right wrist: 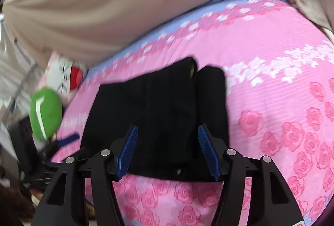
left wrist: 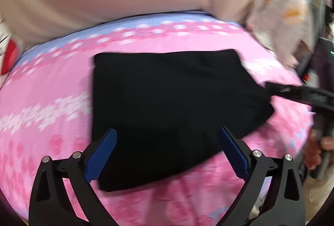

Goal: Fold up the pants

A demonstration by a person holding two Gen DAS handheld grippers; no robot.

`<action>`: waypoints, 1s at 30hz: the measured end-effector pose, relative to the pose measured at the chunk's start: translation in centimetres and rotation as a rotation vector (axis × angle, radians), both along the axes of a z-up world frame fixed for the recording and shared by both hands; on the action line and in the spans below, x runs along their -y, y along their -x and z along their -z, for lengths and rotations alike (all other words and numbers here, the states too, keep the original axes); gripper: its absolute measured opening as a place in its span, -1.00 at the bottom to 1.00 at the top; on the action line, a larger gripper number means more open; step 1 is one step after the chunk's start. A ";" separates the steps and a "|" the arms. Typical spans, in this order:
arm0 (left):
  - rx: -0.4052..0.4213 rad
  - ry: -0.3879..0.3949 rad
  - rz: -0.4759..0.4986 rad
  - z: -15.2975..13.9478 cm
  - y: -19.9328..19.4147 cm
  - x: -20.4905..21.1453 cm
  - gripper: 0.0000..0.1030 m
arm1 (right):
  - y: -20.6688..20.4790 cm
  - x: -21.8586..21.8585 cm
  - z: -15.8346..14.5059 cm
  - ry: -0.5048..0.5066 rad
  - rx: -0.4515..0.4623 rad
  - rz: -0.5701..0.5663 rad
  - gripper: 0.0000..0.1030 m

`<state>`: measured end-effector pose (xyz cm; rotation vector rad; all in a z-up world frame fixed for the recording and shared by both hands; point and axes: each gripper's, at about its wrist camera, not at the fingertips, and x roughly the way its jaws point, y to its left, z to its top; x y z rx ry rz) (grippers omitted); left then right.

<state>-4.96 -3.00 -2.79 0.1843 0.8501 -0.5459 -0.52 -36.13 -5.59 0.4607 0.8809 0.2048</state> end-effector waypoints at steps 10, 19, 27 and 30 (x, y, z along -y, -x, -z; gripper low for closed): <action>-0.017 -0.044 0.213 2.3 -0.1 8.7 0.81 | -3.5 -3.1 -5.2 -0.088 0.111 -0.193 -0.87; -0.162 0.163 0.044 0.2 -7.9 4.4 -0.89 | -1.9 0.7 -4.0 -0.061 0.123 -0.103 -0.10; -0.094 0.223 0.010 -3.2 -8.6 2.8 -0.88 | -4.9 -2.4 0.3 0.102 0.022 -0.199 0.21; -0.091 0.227 -0.019 -3.3 -9.2 2.5 -0.88 | -6.9 -3.2 1.9 0.157 -0.002 -0.200 0.22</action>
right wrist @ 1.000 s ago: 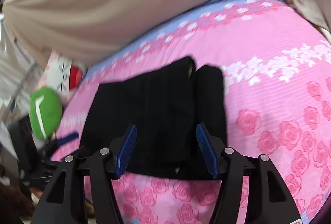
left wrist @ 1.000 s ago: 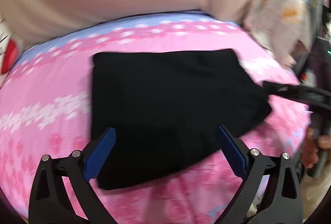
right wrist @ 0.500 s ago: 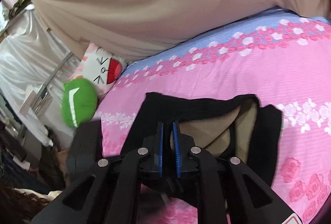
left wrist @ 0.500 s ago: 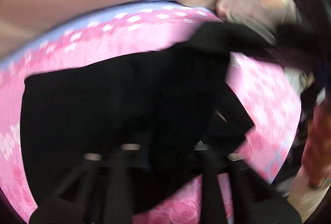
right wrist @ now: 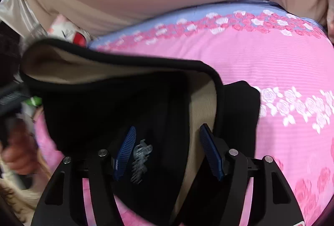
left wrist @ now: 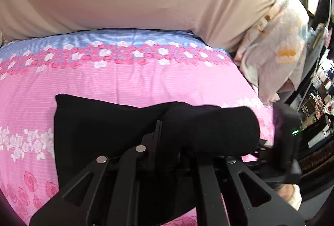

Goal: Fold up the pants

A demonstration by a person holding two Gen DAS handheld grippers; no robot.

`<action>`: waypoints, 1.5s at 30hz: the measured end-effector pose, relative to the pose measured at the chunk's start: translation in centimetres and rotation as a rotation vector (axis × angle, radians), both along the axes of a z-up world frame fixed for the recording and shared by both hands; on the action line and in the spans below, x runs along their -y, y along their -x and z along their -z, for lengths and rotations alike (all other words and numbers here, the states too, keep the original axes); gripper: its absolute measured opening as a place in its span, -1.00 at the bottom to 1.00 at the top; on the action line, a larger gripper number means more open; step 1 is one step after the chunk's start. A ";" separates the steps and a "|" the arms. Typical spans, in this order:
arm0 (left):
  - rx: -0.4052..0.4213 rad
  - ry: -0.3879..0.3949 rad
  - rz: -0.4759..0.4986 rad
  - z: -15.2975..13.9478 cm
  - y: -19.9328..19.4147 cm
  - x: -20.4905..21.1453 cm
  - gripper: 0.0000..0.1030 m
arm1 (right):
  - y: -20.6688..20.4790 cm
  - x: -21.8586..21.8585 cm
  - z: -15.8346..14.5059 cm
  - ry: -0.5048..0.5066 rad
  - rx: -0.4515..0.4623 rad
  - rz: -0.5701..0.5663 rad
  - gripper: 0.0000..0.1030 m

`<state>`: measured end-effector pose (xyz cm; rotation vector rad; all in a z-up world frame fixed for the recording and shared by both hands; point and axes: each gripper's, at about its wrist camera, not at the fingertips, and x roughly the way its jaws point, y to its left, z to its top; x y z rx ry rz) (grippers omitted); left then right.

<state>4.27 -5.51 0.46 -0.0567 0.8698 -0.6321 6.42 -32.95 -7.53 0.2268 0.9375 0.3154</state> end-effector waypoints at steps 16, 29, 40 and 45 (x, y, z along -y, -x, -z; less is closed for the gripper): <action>-0.135 -0.090 0.209 6.5 4.7 5.6 -0.43 | 2.6 7.5 1.1 -0.200 -0.032 0.207 -0.73; -0.030 -0.082 -0.101 4.1 4.4 -7.5 0.65 | 3.2 2.3 1.1 -0.185 -0.062 0.100 0.49; -0.031 -0.174 -0.185 7.1 3.5 -9.2 0.66 | 3.7 0.6 -1.9 0.138 0.032 0.162 -0.68; -0.072 -0.170 -0.202 8.3 3.1 -10.2 0.70 | 4.5 2.9 -2.6 0.047 0.034 0.289 -0.45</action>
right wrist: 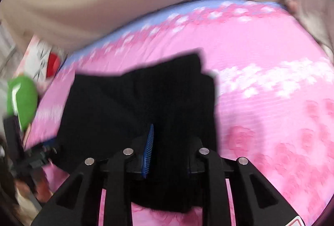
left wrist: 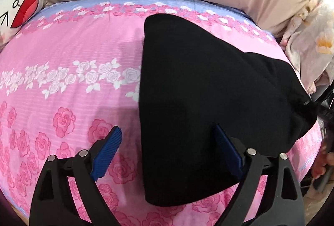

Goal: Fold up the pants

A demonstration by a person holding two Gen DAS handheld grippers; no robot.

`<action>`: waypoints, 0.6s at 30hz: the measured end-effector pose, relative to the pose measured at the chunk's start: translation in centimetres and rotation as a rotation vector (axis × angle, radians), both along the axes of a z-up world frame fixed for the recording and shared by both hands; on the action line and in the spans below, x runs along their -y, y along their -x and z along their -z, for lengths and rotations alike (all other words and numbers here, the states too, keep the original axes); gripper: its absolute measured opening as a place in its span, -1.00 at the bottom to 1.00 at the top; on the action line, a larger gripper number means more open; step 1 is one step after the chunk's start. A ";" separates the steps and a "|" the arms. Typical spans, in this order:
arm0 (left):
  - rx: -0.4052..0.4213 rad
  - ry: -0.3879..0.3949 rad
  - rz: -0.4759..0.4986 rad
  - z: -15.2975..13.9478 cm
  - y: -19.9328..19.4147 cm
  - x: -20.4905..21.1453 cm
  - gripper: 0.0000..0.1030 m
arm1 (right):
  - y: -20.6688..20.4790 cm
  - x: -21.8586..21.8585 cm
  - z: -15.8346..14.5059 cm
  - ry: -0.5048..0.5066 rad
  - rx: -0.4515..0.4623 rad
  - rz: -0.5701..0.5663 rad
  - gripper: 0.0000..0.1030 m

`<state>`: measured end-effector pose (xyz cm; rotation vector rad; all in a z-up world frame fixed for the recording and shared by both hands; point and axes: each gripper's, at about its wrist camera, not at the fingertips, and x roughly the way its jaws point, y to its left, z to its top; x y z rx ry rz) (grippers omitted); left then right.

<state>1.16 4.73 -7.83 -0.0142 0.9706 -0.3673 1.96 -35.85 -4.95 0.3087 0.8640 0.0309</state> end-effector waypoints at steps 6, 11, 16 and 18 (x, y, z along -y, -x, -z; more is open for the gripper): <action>0.022 -0.001 -0.012 -0.3 0.0 -0.5 0.71 | -2.3 -6.3 -5.5 0.023 0.121 -0.218 -0.62; 0.018 -0.005 -0.030 0.2 0.0 -0.7 0.80 | -12.7 -12.2 3.0 0.137 -0.139 -0.311 -0.75; 0.067 -0.034 -0.045 -0.9 1.2 -2.2 0.78 | -14.2 -12.0 -0.7 0.084 -0.055 -0.207 -0.81; 0.070 -0.034 -0.072 -0.9 1.0 -3.0 0.79 | -13.3 -13.9 -1.8 0.044 -0.039 -0.293 -0.81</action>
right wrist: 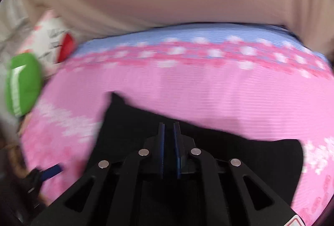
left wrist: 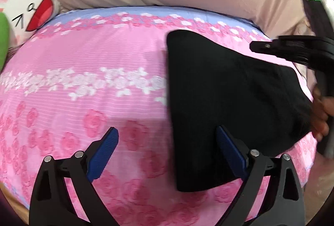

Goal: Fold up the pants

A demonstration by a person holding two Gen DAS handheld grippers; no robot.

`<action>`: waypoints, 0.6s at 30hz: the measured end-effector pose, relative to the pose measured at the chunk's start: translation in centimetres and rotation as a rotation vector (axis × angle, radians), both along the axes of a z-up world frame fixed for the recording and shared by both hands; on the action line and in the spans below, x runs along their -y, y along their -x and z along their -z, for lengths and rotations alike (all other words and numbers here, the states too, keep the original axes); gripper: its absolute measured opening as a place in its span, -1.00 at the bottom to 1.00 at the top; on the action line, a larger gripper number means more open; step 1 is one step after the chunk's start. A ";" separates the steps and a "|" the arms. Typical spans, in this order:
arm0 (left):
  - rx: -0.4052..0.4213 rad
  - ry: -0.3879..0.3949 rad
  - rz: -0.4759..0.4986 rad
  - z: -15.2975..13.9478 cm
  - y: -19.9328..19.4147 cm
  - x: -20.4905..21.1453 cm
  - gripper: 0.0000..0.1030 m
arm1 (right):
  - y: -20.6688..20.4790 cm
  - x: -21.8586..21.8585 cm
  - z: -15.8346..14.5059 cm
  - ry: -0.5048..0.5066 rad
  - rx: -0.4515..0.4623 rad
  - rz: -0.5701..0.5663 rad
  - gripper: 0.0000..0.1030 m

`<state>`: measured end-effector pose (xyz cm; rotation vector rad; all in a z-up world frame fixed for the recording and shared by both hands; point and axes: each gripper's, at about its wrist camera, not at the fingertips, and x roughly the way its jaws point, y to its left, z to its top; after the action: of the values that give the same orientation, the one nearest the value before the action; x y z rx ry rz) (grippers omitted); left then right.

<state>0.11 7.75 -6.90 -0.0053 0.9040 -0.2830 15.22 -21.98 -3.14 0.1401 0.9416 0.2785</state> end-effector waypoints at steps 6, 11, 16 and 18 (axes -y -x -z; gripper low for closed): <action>-0.011 0.012 -0.030 -0.2 -1.2 -0.6 0.79 | -3.9 -5.3 5.2 0.124 -0.078 -0.062 -0.91; 0.010 -0.010 -0.038 -0.7 -0.9 -0.4 0.79 | -2.4 -6.9 2.4 -0.007 -0.025 -0.146 -0.57; 0.000 -0.041 -0.031 -0.4 -0.6 0.4 0.79 | -2.2 -8.1 4.0 0.060 -0.017 -0.154 -0.50; 0.007 -0.053 -0.027 -0.7 -0.3 0.5 0.79 | -0.3 -6.6 1.9 0.007 0.033 -0.146 -0.50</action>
<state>0.39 7.23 -6.25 0.0323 0.9041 -0.2334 15.48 -15.37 -5.05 0.0605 0.9218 0.4110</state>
